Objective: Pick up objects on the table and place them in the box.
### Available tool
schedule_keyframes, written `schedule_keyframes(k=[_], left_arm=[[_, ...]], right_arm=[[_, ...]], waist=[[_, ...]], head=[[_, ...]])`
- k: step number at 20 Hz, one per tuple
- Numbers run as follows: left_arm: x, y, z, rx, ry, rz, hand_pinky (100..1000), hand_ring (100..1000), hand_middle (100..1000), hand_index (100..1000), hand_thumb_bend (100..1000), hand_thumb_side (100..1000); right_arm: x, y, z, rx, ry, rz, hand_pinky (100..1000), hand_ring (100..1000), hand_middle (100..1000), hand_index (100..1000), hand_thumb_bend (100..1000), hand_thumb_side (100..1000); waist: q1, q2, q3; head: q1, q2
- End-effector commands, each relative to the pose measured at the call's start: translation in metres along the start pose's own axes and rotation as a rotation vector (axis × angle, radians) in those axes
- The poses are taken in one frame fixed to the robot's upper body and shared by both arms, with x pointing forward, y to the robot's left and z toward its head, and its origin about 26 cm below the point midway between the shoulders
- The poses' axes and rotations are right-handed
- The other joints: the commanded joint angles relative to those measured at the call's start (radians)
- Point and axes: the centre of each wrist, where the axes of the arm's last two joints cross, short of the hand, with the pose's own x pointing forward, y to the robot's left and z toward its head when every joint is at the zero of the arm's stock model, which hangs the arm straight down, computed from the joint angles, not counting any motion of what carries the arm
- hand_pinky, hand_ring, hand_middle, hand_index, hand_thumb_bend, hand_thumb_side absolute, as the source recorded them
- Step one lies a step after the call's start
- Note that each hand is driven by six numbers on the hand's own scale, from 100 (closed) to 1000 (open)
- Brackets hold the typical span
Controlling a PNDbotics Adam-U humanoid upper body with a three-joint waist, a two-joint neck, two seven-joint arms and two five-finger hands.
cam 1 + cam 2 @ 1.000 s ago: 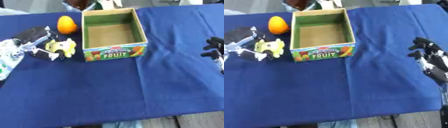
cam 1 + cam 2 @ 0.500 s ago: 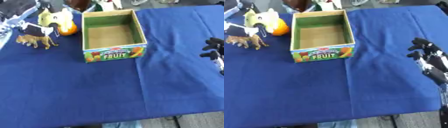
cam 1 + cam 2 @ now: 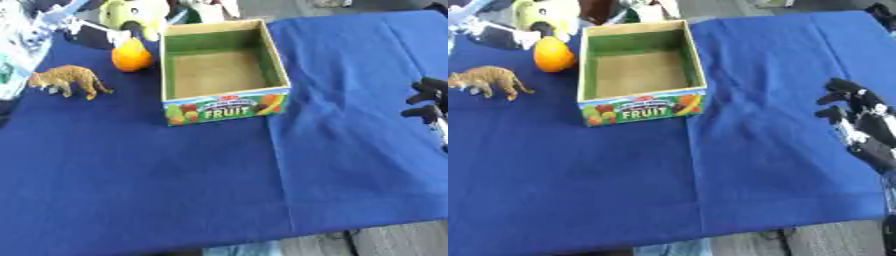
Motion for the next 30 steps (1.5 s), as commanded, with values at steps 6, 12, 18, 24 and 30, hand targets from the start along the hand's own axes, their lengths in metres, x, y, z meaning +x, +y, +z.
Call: schedule_keyframes(k=[6,12,18,24,30], left_arm=[[0.011,-0.015,-0.022,-0.021,-0.06,0.024,475,120,118,375,139,188],[0.013,-0.034,-0.022,-0.098,-0.09,0.072,497,194,173,419,319,206],[0.012,-0.043,-0.022,-0.119,-0.081,0.086,553,378,406,635,711,222],[0.01,-0.044,-0.019,-0.089,-0.061,0.084,634,522,612,756,828,220],[0.007,-0.011,-0.006,0.038,-0.046,0.089,634,492,582,751,827,205]], right_arm=[[0.009,0.003,-0.015,0.062,-0.058,-0.002,706,1000,650,904,100,380],[0.011,0.009,-0.021,0.105,-0.077,-0.016,705,1000,646,892,100,387],[0.011,0.014,-0.025,0.138,-0.084,-0.024,704,1000,644,889,100,388],[0.01,0.015,-0.024,0.143,-0.083,-0.026,704,1000,644,889,100,392],[0.008,0.011,-0.019,0.132,-0.066,-0.017,704,1000,644,889,100,394]], waist=[[-0.004,-0.009,-0.041],[0.001,-0.005,-0.062],[0.003,0.0,-0.072],[0.001,0.002,-0.069],[0.004,0.002,-0.049]], head=[[0.028,-0.014],[0.033,-0.021],[0.033,-0.027],[0.029,-0.033],[0.013,-0.034]])
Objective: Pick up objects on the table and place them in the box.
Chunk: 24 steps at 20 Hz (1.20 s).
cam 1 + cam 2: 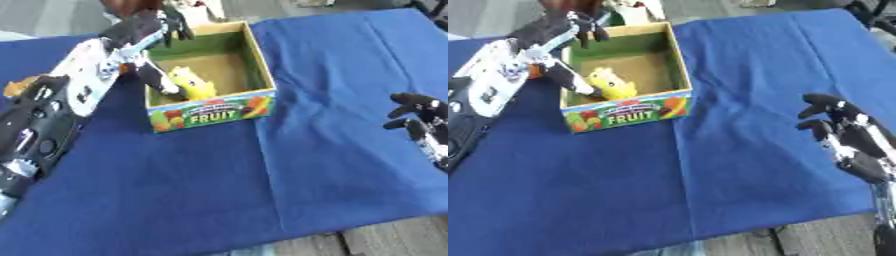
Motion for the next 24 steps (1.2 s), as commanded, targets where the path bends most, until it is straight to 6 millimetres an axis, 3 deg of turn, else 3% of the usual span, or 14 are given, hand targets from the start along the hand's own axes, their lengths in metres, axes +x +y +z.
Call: schedule_keyframes(k=[1,7,10,16,24], left_arm=[[-0.004,0.043,0.016,0.095,0.01,-0.05,632,489,579,751,827,203],[-0.004,0.092,0.071,0.198,0.071,-0.055,634,493,574,740,828,211],[-0.019,0.098,0.102,0.165,0.193,-0.105,640,507,575,737,835,256],[-0.065,0.07,0.146,0.016,0.465,-0.149,641,523,571,739,846,315],[-0.117,0.036,0.172,-0.079,0.696,-0.089,632,558,565,735,849,322]], right_arm=[[0.007,-0.011,0.002,-0.005,-0.004,0.038,704,1000,644,889,100,393],[0.006,-0.017,0.013,-0.032,0.03,0.059,703,1000,643,889,100,399],[0.005,-0.02,0.017,-0.04,0.046,0.067,703,1000,643,889,100,401],[0.003,-0.02,0.022,-0.05,0.062,0.069,703,1000,643,889,100,404],[0.002,-0.019,0.022,-0.051,0.064,0.067,703,1000,642,889,100,404]], waist=[[0.001,-0.017,0.01],[0.015,-0.028,0.047],[0.022,-0.036,0.062],[0.025,-0.041,0.066],[0.021,-0.038,0.062]], head=[[-0.012,-0.006],[-0.049,-0.003],[-0.059,-0.002],[-0.071,-0.01],[-0.069,-0.013]])
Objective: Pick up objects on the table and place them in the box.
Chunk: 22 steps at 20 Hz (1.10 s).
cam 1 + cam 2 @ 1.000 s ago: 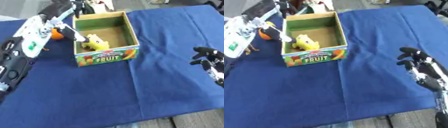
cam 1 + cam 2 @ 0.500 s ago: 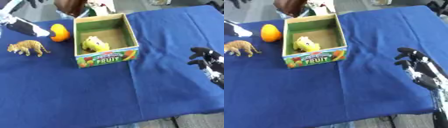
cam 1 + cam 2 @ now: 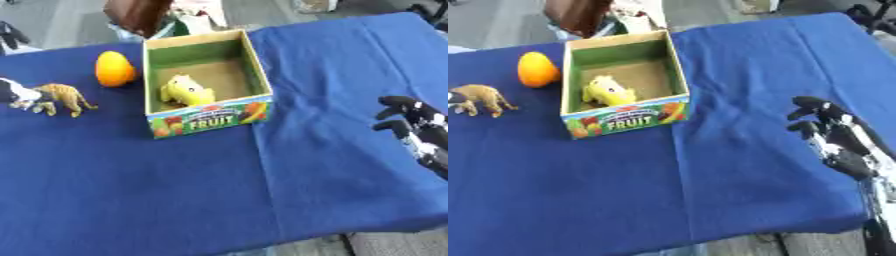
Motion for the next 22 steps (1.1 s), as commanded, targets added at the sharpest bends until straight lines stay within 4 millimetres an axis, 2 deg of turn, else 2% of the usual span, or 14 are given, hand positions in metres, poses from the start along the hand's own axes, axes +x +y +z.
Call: schedule_keyframes(k=[1,5,17,18,22], left_arm=[[-0.02,0.007,-0.004,0.018,0.073,-0.008,630,556,564,734,849,319],[-0.029,-0.006,-0.009,-0.004,0.1,0.033,629,554,561,732,850,313],[-0.028,-0.024,-0.019,-0.031,0.096,0.057,618,541,543,718,832,318],[-0.029,-0.025,-0.02,-0.03,0.099,0.06,608,530,532,709,802,315],[-0.028,-0.031,-0.024,-0.024,0.112,0.073,605,524,525,702,777,320]], right_arm=[[0.006,-0.01,-0.001,0.001,-0.005,0.035,703,1000,642,888,100,403],[0.006,-0.01,0.0,0.0,-0.003,0.035,703,1000,642,888,100,404],[0.005,-0.008,0.0,0.002,-0.006,0.03,703,1000,642,889,100,408],[0.005,-0.008,-0.001,0.002,-0.008,0.031,703,1000,642,889,100,407],[0.005,-0.008,-0.003,0.001,-0.018,0.031,703,1000,642,889,100,407]], waist=[[-0.003,-0.012,0.0],[-0.003,-0.012,-0.005],[-0.008,-0.001,-0.02],[-0.01,0.002,-0.022],[-0.017,0.02,-0.036]], head=[[0.001,-0.008],[0.001,-0.007],[0.005,-0.013],[0.004,-0.013],[0.008,-0.022]])
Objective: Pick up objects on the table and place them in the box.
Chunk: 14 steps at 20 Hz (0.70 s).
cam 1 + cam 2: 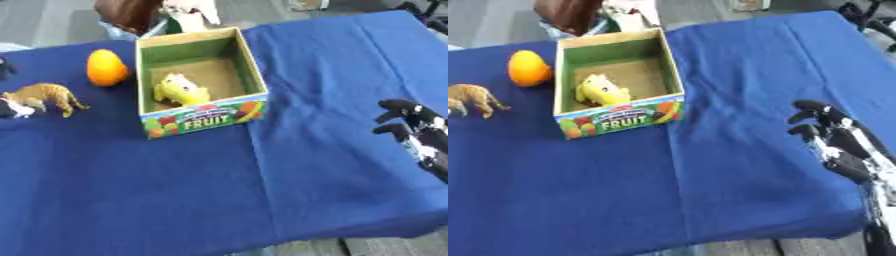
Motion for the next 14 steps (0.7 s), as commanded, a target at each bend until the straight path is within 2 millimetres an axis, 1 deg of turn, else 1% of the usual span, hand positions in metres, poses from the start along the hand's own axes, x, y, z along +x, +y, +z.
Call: schedule_keyframes(k=[1,3,4,5,6,7,8,10,12,14], left_arm=[[-0.004,0.012,-0.003,0.037,0.01,-0.02,605,524,524,701,776,321],[-0.004,0.01,-0.004,0.034,0.012,-0.021,598,509,507,687,754,324],[-0.004,0.009,-0.004,0.032,0.014,-0.021,590,490,484,657,712,323],[-0.004,0.008,-0.005,0.032,0.016,-0.021,588,485,478,651,700,323],[-0.004,0.008,-0.005,0.036,0.018,-0.021,567,439,424,600,565,306],[-0.003,0.008,-0.006,0.045,0.02,-0.023,557,416,395,575,502,293],[-0.002,0.009,-0.006,0.06,0.022,-0.023,534,360,327,517,380,263],[0.0,0.012,-0.007,0.091,0.022,-0.021,504,286,239,443,281,239],[0.002,0.016,-0.006,0.117,0.015,-0.017,488,248,189,400,247,230],[0.005,0.023,-0.005,0.139,-0.003,-0.015,477,225,162,376,240,228]], right_arm=[[0.006,-0.008,-0.004,0.002,-0.019,0.032,703,1000,642,889,100,407],[0.006,-0.008,-0.006,0.001,-0.024,0.032,703,1000,642,889,100,406],[0.006,-0.008,-0.006,0.002,-0.026,0.032,703,1000,642,889,100,405],[0.006,-0.008,-0.007,0.001,-0.028,0.032,703,1000,642,889,100,405],[0.006,-0.008,-0.006,0.001,-0.028,0.032,703,1000,642,889,100,404],[0.006,-0.008,-0.006,-0.001,-0.028,0.033,703,1000,642,889,100,404],[0.006,-0.009,-0.006,-0.003,-0.027,0.033,703,1000,642,889,100,405],[0.006,-0.008,-0.006,-0.003,-0.027,0.033,703,1000,641,889,100,406],[0.006,-0.008,-0.006,-0.002,-0.028,0.033,703,1000,641,889,100,406],[0.006,-0.008,-0.006,-0.002,-0.027,0.032,703,1000,641,889,100,406]], waist=[[-0.001,-0.01,-0.003],[-0.004,-0.004,-0.009],[-0.005,-0.001,-0.012],[-0.006,0.001,-0.015],[-0.007,0.002,-0.016],[-0.007,0.003,-0.017],[-0.008,0.004,-0.017],[-0.008,0.004,-0.016],[-0.007,0.003,-0.014],[-0.006,0.001,-0.012]], head=[[0.004,-0.016],[0.004,-0.019],[0.004,-0.021],[0.004,-0.022],[0.005,-0.021],[0.006,-0.02],[0.007,-0.02],[0.008,-0.019],[0.007,-0.019],[0.007,-0.019]])
